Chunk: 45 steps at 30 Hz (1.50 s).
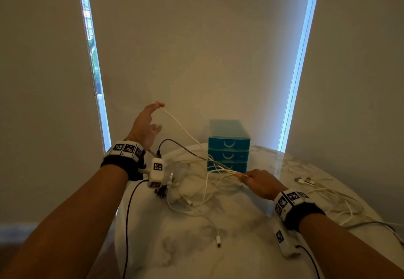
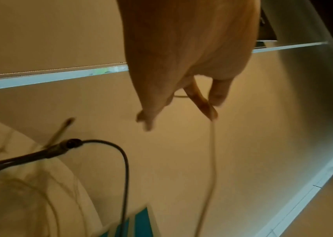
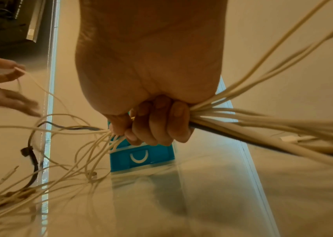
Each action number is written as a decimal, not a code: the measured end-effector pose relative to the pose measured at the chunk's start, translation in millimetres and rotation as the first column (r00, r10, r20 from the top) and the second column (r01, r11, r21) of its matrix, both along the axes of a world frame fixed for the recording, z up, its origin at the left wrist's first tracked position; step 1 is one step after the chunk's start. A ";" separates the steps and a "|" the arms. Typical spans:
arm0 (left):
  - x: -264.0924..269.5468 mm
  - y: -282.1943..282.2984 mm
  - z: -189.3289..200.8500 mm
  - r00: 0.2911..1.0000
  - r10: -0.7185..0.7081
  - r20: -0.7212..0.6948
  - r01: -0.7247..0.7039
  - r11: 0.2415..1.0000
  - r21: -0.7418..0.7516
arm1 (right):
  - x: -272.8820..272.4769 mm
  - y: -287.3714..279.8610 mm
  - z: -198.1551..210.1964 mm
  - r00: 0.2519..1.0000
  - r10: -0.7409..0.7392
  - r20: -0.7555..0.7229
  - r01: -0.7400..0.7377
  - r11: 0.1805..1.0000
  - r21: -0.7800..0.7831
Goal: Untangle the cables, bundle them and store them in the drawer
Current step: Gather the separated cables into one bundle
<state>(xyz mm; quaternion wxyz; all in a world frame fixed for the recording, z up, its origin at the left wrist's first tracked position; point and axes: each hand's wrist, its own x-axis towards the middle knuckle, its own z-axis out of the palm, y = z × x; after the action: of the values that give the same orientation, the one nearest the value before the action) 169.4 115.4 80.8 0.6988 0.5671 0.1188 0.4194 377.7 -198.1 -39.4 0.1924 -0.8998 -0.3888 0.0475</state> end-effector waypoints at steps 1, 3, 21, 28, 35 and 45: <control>-1.8 2.3 -0.7 0.992 0.074 -0.103 -0.062 0.991 0.121 | 1.8 -3.2 -2.7 1.000 -0.002 0.002 0.002 1.000 0.003; -7.8 9.0 0.1 0.919 0.274 -0.283 -0.174 0.927 0.332 | 3.4 -9.4 -5.4 1.000 -0.002 -0.008 0.003 0.999 0.035; 31.0 -85.6 17.1 0.826 0.563 0.035 -0.075 0.048 0.996 | -6.7 -5.2 21.5 0.980 0.048 0.195 -0.076 0.987 0.142; 74.6 -113.3 -44.5 0.587 0.138 -0.797 0.726 0.344 0.595 | -10.3 -10.5 51.8 0.984 0.072 0.161 -0.138 0.880 0.454; 48.2 -84.5 -43.4 0.382 -0.533 -0.755 0.793 0.609 -0.029 | 8.4 -24.0 56.0 0.939 -0.025 0.343 -0.107 0.927 0.360; 20.1 -33.8 7.3 0.519 0.469 -0.714 0.626 0.360 0.692 | 6.6 -31.7 58.1 0.926 0.044 0.376 -0.107 0.983 0.147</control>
<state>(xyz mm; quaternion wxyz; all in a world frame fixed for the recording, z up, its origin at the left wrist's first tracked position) 189.5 81.6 88.1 0.1132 0.9818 0.1499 0.0291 384.3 -229.8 18.7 0.1871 -0.8578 -0.4551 -0.1484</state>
